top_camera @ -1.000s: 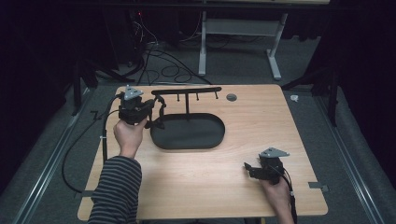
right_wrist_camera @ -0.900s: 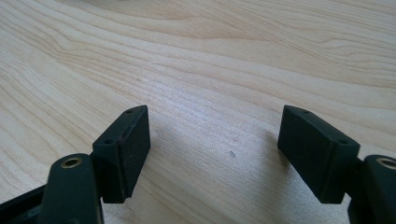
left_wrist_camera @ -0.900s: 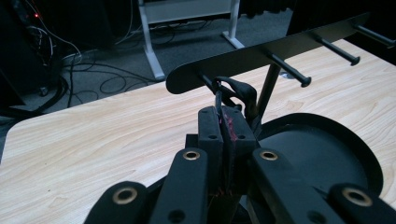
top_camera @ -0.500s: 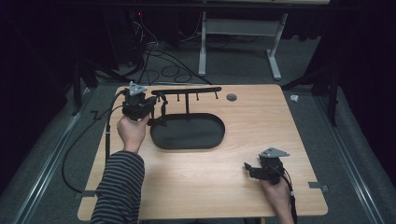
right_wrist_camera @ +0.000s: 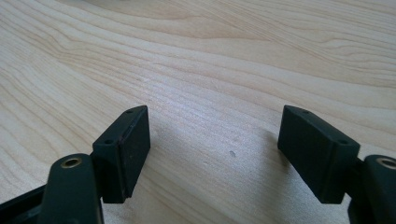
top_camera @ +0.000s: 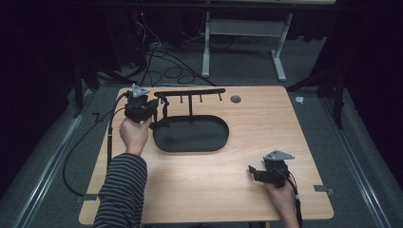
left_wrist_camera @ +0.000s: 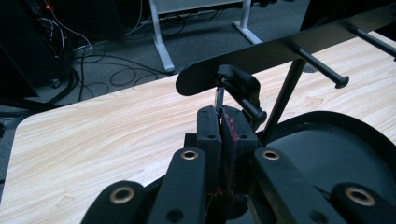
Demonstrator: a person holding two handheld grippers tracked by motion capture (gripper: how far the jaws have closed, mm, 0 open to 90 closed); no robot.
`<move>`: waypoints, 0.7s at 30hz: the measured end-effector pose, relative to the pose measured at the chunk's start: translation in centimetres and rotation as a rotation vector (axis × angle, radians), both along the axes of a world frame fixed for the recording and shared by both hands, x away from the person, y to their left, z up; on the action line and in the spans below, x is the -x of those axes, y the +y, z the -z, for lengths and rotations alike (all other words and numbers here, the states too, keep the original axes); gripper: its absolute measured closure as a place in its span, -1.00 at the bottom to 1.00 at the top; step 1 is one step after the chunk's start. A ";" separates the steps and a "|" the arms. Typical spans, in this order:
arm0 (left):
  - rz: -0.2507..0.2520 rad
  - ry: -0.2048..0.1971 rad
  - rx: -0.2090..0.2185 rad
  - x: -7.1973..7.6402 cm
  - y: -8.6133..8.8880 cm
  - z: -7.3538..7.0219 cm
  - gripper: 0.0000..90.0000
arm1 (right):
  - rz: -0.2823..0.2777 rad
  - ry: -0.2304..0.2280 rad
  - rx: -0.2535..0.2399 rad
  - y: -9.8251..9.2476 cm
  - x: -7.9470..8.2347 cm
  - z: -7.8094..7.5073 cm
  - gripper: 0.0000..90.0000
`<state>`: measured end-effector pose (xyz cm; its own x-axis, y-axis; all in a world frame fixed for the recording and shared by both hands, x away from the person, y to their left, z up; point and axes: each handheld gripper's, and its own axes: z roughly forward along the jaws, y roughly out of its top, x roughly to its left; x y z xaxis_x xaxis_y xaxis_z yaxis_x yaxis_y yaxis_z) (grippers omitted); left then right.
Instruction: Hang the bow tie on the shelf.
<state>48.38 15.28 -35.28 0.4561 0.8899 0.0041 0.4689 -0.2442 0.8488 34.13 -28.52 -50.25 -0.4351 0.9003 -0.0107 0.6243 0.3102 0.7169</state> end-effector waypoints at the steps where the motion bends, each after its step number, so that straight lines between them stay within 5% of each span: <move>1: 0.000 0.004 0.007 0.0 0.0 0.1 0.90 | 0.000 0.000 0.000 0.0 0.0 0.0 -0.41; 21: 0.048 0.024 0.019 1.6 0.2 0.1 0.61 | 0.000 0.000 0.000 0.0 0.0 0.0 -0.41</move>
